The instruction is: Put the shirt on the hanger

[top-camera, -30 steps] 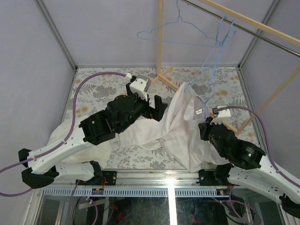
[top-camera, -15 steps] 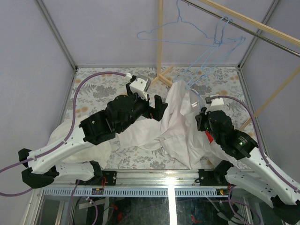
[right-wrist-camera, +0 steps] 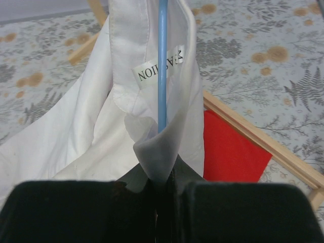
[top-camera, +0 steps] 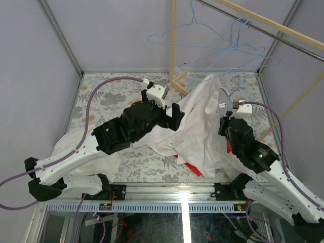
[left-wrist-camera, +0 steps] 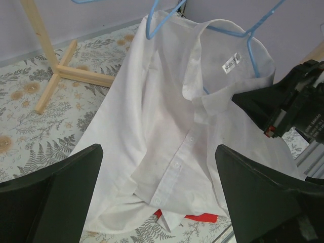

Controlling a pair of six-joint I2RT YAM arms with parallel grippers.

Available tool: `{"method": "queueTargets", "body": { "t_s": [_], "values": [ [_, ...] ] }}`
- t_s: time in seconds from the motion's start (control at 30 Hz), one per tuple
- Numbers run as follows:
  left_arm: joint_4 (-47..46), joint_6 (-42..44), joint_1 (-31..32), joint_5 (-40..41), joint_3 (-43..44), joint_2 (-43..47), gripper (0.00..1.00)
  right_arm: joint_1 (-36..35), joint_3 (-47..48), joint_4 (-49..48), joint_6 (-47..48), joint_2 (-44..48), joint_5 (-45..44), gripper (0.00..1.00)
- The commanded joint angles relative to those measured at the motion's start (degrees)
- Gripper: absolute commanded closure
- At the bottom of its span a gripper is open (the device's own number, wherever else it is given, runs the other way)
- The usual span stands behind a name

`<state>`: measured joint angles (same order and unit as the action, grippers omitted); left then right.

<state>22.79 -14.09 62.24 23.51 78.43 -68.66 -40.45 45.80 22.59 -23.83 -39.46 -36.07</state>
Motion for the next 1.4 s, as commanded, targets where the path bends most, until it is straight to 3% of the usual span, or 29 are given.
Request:
{"method": "queueTargets", "body": {
  "t_s": [0.0,0.17,0.27,0.47,0.8,1.07,1.2,1.37],
  "values": [
    [-1.1,0.3,-0.2,0.4,1.3,1.7,0.07,7.6,3.9,-3.6,-3.1,-1.0,-3.1,1.0],
    [-0.5,0.3,-0.2,0.2,1.2,2.2,0.07,21.1,4.6,-4.2,-5.3,-2.6,5.4,1.0],
    [-0.1,0.3,-0.3,0.1,1.4,2.4,0.07,24.8,5.8,-5.0,-4.8,-2.9,4.5,1.0],
    [0.8,0.7,-0.3,0.6,1.0,3.4,0.07,25.4,7.4,-4.9,-2.8,0.0,-6.7,1.0],
    [1.0,1.4,-0.3,-0.8,1.7,2.3,0.07,25.3,9.8,-8.1,2.5,5.7,-17.3,1.0],
    [1.2,1.2,-0.4,-0.9,1.3,2.7,0.07,25.4,12.3,-15.7,13.6,5.1,-13.7,1.0],
    [1.0,1.1,-0.3,-0.8,1.3,2.8,0.07,25.3,9.5,-24.6,19.9,6.8,-7.9,1.0],
    [1.2,1.1,-0.4,-1.0,1.3,2.7,0.07,25.3,7.2,-28.6,21.8,6.9,-4.7,1.0]
  ]
}}
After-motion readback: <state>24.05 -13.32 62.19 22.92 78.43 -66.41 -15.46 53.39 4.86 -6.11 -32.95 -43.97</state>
